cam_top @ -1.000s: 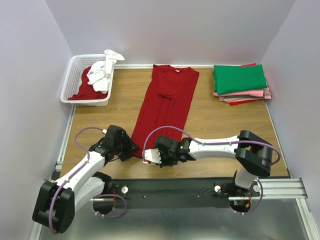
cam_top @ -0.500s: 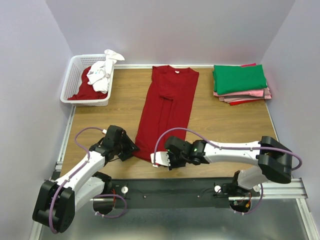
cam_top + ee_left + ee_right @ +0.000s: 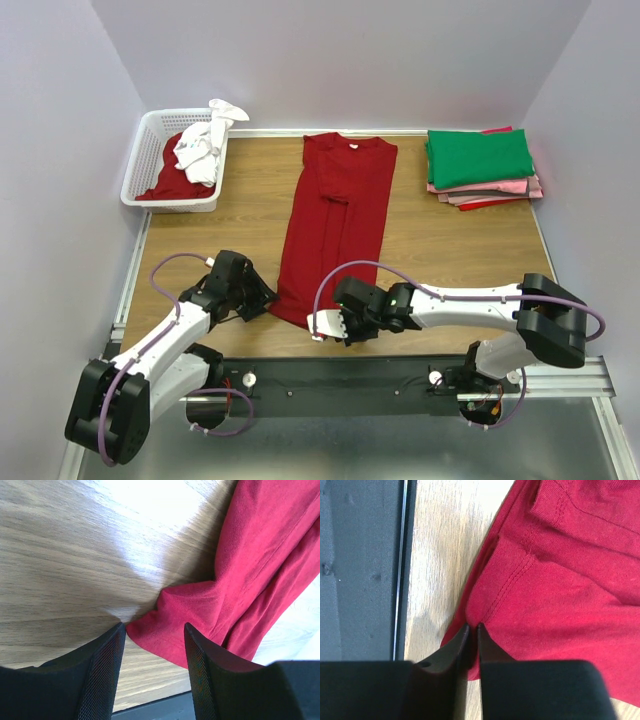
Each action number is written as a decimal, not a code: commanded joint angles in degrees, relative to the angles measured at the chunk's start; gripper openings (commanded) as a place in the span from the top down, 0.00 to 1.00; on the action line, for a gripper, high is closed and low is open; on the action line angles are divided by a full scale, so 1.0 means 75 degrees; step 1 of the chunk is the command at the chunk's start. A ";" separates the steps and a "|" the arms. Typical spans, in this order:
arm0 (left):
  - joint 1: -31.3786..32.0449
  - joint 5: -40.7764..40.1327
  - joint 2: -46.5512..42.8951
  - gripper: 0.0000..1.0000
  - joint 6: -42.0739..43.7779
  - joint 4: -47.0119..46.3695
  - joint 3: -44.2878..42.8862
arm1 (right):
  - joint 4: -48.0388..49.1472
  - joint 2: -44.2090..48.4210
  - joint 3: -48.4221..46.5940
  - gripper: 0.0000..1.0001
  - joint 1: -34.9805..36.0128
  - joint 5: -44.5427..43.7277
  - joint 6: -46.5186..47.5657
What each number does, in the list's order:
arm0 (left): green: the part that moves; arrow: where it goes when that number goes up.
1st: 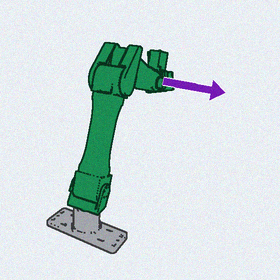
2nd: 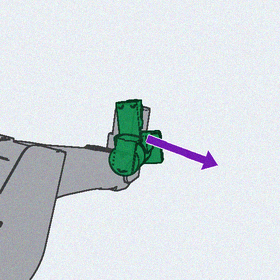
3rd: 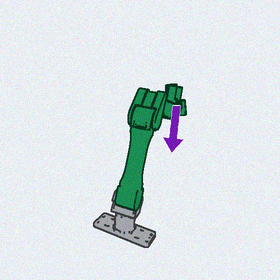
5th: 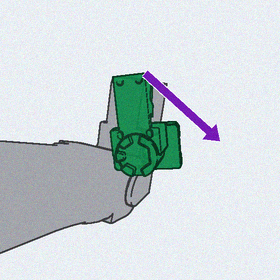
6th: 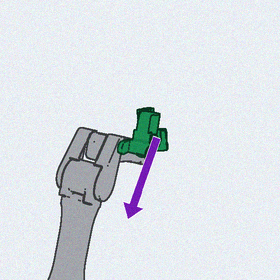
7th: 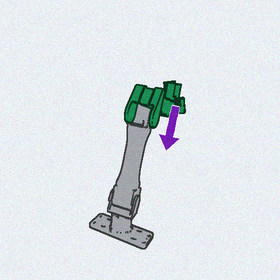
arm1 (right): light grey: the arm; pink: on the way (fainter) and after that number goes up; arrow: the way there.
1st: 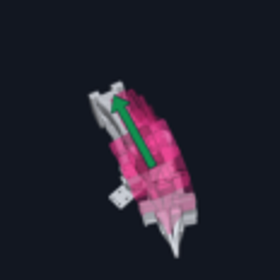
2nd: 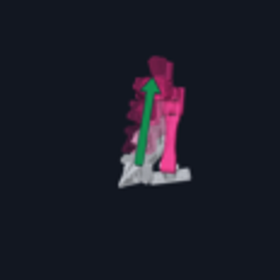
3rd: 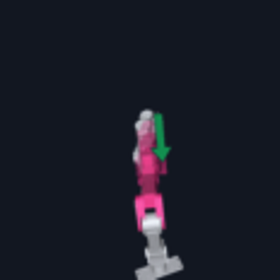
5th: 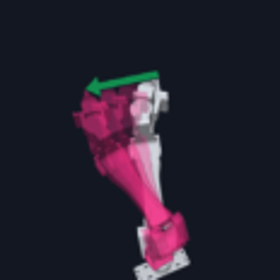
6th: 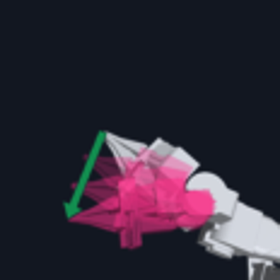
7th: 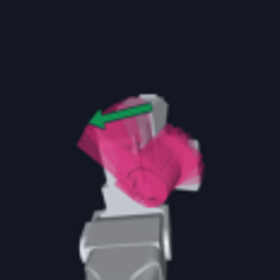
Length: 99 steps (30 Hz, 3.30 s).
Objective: Fold and stack the t-shirts
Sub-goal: Fold the tshirt
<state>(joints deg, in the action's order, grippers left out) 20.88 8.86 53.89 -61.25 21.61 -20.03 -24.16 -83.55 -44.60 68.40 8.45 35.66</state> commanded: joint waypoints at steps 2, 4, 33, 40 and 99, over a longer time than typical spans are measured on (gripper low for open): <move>0.0040 -0.0221 -0.0165 0.41 0.0245 0.0412 -0.0036 | -0.0200 0.0136 0.0087 0.79 -0.0015 0.0186 -0.0008; 0.0028 -0.0174 -0.0236 0.41 0.0269 0.0424 -0.0048 | -0.0212 0.0124 0.0075 0.78 -0.0003 0.0221 -0.0009; 0.0028 -0.0057 -0.0002 0.42 0.0515 0.0248 -0.0083 | -0.1536 0.1296 0.0556 1.00 -0.0366 0.1041 0.0741; 0.0028 -0.0092 -0.0176 0.42 0.0585 0.0447 -0.0340 | -0.1641 0.1366 0.0767 0.96 -0.0378 0.1322 0.0859; 0.4843 0.1490 0.2270 0.43 0.1874 -0.4099 -0.1559 | 0.0327 -0.4657 -0.4237 0.58 -0.7749 0.3362 -0.4590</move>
<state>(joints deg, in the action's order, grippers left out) 54.52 21.96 67.44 -47.20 -3.62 -29.28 -21.93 -115.85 -75.46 9.91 36.14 1.50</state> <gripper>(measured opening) 0.591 0.425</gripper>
